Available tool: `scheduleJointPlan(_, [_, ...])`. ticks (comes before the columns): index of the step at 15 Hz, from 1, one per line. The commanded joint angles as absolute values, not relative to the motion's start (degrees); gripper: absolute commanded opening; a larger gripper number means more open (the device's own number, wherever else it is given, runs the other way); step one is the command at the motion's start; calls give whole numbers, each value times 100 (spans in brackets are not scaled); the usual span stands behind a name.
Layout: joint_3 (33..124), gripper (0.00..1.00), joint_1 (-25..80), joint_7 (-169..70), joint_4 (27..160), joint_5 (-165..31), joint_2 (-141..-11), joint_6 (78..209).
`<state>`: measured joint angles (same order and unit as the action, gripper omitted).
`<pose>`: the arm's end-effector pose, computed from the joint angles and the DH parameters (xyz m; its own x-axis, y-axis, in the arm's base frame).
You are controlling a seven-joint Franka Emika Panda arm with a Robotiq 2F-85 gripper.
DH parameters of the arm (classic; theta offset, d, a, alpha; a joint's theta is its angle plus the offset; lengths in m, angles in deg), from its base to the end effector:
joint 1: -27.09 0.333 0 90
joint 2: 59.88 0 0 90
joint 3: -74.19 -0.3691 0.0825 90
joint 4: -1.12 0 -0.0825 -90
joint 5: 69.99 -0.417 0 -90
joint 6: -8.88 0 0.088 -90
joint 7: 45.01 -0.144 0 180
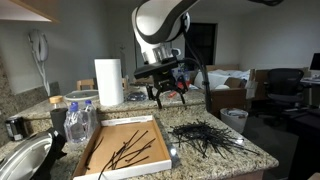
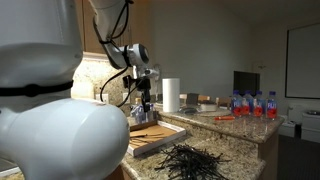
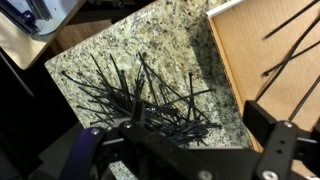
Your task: Pick up some of the black cables from the box and put them on the counter
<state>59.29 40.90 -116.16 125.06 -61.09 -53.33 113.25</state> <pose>0.4484 0.2271 0.4302 0.7762 -0.6252 0.0819 -0.6207 -0.7347 0.2738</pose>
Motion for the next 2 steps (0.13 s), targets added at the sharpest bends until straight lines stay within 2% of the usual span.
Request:
scheduleJointPlan(1, [5885,100,4046,-11608,12507,-6108,-5329,11319])
scheduleJointPlan(2, [5885,100,4046,-11607,12508,-6103,-5329,11319])
